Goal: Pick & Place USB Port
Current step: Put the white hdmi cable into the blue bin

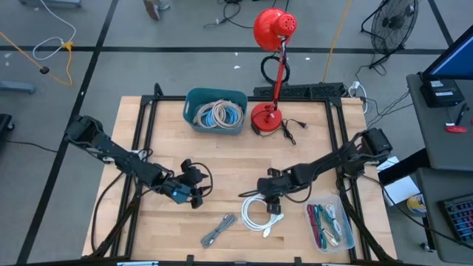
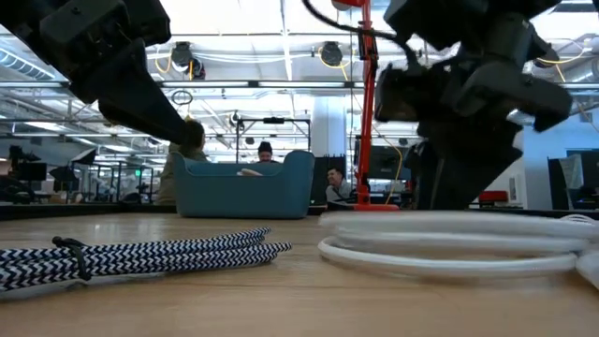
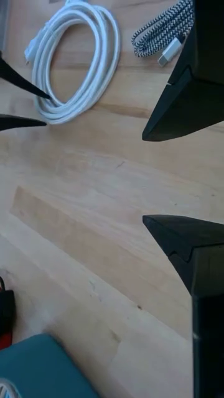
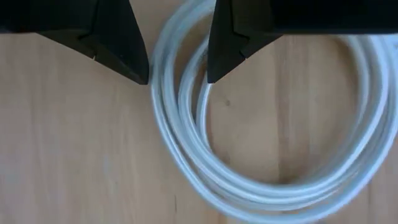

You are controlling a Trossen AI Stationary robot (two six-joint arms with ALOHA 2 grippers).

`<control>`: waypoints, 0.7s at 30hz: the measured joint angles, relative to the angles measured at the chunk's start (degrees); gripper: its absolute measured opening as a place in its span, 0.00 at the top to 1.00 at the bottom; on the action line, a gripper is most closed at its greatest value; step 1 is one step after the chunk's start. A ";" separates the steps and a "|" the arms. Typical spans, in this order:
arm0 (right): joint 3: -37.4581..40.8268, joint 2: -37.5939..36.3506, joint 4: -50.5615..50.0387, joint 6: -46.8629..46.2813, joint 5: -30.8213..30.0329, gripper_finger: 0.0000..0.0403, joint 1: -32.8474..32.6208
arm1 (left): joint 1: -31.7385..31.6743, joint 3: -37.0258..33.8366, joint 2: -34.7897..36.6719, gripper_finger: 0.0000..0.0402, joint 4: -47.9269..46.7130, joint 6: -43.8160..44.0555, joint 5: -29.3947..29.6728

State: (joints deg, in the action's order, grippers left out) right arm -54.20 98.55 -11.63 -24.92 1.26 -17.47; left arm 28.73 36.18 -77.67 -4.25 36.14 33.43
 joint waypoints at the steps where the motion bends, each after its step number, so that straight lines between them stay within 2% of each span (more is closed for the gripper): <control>1: -0.04 0.84 0.33 -0.48 -0.01 0.61 0.00 | 0.00 0.00 0.00 0.49 -0.02 0.05 0.00; 10: -0.20 4.37 -0.91 -3.66 -0.20 0.62 -0.88 | 0.18 0.00 -0.02 0.49 -0.19 0.16 0.08; 12: -0.19 4.43 -0.60 -5.36 -1.73 0.64 -1.27 | 0.28 0.00 -0.02 0.49 -0.19 0.15 0.09; 16: -0.16 4.58 -0.79 -6.85 -5.04 0.74 -2.13 | 0.31 0.00 -0.02 0.49 -0.21 0.15 0.09; 21: -0.06 4.58 -0.19 -9.32 -7.50 0.94 -2.16 | 0.28 0.00 -0.02 0.49 -0.20 0.15 0.11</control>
State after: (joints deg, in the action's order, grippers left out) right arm -54.26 103.13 -11.82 -34.25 -6.25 -19.64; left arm 29.02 36.18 -77.69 -4.46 36.29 33.54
